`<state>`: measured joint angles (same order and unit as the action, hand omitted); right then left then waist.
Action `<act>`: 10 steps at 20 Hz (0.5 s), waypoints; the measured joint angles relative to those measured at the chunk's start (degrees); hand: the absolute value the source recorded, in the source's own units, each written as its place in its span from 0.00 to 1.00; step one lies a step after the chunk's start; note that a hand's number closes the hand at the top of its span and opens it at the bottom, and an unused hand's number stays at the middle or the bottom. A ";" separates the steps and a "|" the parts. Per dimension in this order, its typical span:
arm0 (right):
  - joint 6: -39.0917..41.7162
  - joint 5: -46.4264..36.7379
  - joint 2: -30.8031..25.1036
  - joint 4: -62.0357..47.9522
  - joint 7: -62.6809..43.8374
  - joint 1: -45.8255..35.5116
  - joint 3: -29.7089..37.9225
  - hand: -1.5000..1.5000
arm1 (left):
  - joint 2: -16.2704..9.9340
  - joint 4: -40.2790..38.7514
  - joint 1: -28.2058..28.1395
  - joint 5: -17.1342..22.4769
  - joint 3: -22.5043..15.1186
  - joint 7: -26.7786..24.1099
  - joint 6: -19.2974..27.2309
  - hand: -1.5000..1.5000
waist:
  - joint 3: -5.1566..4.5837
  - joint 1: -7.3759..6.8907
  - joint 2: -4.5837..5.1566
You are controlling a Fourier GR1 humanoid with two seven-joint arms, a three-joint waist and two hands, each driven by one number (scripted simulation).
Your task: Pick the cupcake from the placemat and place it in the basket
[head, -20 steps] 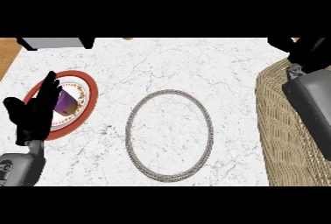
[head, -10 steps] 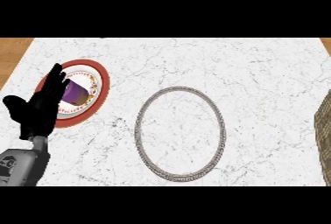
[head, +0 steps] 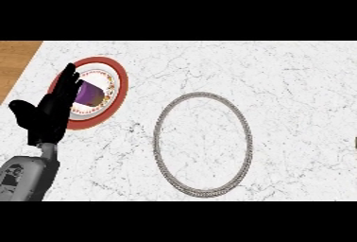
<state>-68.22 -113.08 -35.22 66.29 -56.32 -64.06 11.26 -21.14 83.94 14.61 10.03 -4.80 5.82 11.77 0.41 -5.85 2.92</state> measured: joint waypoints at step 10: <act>-1.91 -21.92 11.72 16.47 -0.42 -2.77 10.80 1.00 | 0.89 -0.44 1.55 -0.43 -1.24 0.47 -0.30 0.50 | -0.03 -1.64 0.15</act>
<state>-70.13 -135.00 -23.50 82.76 -56.74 -66.83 22.05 -20.25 83.50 16.16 9.59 -6.04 6.30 11.48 0.38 -7.49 3.07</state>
